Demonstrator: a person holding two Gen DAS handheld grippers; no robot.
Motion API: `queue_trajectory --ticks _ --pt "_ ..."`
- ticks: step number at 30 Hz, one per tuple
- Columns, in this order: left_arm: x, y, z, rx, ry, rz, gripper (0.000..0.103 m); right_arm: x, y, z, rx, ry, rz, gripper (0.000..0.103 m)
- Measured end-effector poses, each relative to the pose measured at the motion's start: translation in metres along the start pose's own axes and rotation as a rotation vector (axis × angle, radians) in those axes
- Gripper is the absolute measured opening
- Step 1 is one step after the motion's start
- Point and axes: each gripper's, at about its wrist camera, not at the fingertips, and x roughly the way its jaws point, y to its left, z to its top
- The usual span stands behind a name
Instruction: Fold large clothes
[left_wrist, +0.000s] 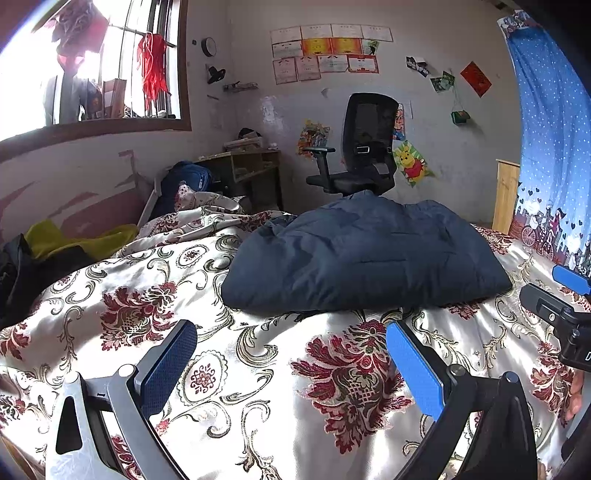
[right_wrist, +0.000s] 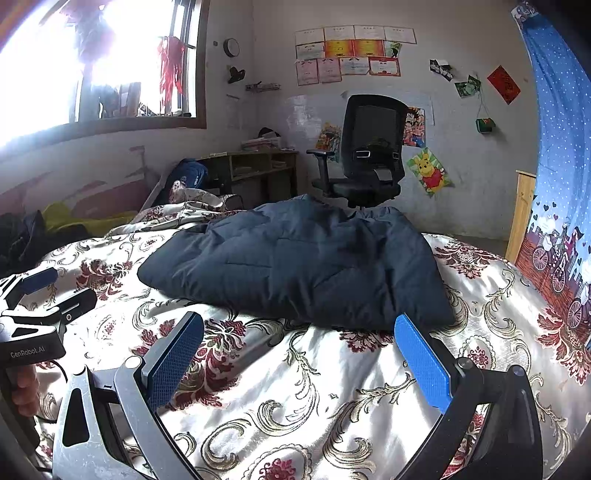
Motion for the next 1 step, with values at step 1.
queue_trajectory --ticks 1 --pt "0.0004 -0.0011 0.0006 0.001 0.0 0.0 0.103 -0.0004 -0.0009 -0.0006 0.0 0.001 0.0 0.102"
